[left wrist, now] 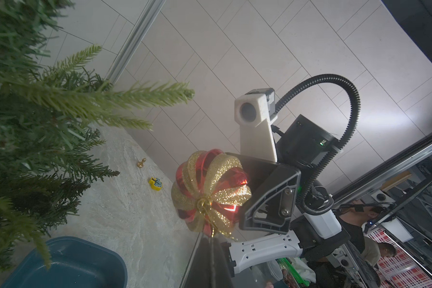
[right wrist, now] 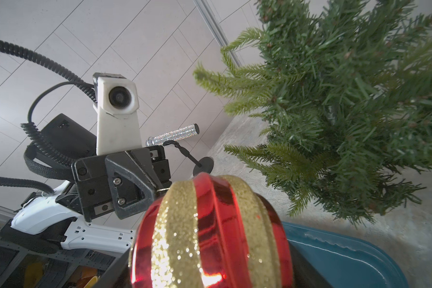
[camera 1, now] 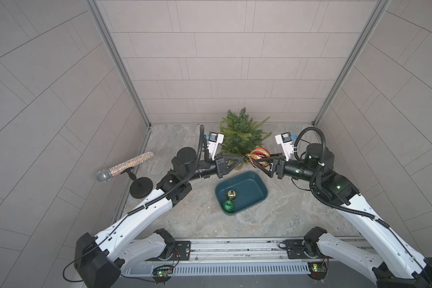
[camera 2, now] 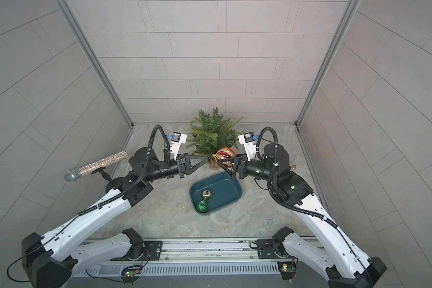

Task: Decorate the small christmas tree with ornaments
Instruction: Hang an ornament on the christmas tree.

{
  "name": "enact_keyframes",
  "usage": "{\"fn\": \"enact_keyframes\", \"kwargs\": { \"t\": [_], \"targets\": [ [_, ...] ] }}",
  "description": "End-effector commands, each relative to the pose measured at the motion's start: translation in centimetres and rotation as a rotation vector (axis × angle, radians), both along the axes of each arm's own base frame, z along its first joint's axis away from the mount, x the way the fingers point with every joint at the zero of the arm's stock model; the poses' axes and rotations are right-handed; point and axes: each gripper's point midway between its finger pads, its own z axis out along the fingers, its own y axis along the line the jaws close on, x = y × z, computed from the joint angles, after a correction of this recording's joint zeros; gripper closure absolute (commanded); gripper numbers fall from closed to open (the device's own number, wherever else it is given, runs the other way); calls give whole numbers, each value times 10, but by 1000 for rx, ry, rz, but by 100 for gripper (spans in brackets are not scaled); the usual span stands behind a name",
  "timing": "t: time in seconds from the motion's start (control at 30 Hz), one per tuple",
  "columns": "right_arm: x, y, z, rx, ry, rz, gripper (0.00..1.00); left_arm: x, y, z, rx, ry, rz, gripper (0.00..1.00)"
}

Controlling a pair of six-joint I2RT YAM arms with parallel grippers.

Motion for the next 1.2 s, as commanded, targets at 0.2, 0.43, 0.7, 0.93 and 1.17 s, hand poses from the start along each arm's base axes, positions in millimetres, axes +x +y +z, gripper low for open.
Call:
{"fn": "enact_keyframes", "kwargs": {
  "t": [0.2,0.43,0.7,0.93,1.17],
  "targets": [
    [12,-16,36,-14,-140,-101,26,13,2,27,52,-94,49,99],
    [16,-18,46,-20,-181,-123,26,21,-1,38,71,-119,63,99],
    [21,-18,49,-40,-206,-130,26,29,-8,47,80,-137,61,99],
    [25,-20,54,-50,-227,-147,26,34,-10,51,80,-143,68,99],
    [31,-22,59,-60,-251,-176,26,39,-13,57,83,-163,74,99]
  ]
}}
